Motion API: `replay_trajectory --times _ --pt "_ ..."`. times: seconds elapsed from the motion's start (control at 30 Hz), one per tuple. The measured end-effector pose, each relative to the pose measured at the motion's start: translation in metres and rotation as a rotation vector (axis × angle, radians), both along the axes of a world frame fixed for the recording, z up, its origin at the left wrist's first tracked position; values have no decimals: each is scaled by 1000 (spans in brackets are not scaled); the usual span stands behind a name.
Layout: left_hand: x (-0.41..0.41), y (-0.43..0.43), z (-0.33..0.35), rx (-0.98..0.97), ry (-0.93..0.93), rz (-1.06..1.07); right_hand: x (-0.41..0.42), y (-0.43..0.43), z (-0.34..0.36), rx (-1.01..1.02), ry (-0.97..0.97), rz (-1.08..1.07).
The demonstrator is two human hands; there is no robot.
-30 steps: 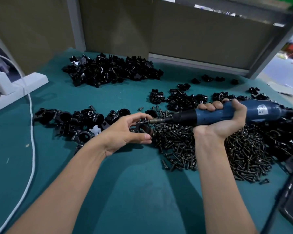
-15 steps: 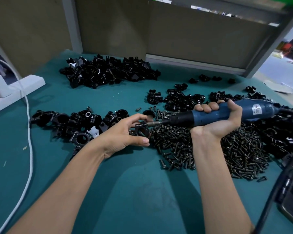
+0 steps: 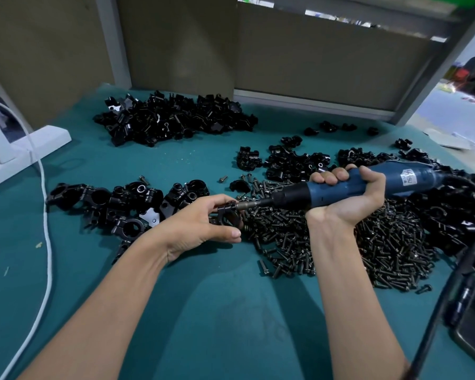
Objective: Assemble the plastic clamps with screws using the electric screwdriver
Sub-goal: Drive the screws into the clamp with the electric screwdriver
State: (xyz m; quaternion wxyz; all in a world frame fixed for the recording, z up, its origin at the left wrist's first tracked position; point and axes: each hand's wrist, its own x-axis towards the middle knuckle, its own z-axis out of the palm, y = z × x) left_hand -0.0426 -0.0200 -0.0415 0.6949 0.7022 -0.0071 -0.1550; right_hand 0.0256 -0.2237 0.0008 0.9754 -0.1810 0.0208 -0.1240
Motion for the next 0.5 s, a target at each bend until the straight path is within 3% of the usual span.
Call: replay_trajectory --times 0.5 --pt "1 3 0 20 20 11 2 5 -2 12 10 21"
